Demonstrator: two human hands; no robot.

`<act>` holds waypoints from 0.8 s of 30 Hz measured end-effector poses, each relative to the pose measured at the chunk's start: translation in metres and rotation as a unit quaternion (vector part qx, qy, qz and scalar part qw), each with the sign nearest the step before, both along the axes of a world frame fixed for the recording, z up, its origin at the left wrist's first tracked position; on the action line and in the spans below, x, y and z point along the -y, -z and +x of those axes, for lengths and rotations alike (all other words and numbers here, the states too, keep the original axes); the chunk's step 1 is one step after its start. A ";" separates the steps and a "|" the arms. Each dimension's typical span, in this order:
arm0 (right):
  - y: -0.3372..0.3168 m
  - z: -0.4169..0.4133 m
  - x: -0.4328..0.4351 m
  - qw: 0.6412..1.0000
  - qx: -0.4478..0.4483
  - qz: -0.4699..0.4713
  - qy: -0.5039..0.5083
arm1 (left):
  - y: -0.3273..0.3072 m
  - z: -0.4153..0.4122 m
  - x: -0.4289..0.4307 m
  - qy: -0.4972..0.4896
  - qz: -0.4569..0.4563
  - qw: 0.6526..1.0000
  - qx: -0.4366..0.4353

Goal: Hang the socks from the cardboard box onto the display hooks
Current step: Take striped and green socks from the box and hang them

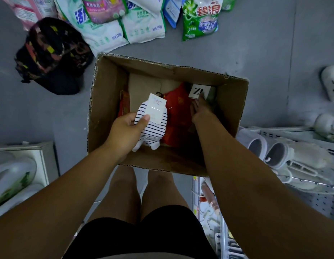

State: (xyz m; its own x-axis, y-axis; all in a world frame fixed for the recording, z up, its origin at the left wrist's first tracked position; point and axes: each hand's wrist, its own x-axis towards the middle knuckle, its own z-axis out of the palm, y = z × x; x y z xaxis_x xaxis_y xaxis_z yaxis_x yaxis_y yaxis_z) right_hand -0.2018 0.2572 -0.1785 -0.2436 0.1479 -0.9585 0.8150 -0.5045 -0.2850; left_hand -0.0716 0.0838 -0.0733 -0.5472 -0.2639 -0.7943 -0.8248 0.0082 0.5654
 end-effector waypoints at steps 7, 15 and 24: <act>-0.032 0.032 -0.009 0.995 -0.030 -0.001 -0.093 | -0.018 0.010 0.009 -0.015 -0.001 1.000 -0.012; -0.146 0.094 -0.011 0.990 -0.098 -0.097 -0.016 | -0.064 0.016 0.015 -0.027 0.009 0.998 -0.053; -0.244 0.162 0.036 0.990 -0.130 -0.051 -0.032 | -0.142 0.018 0.006 -0.048 0.195 0.975 -0.100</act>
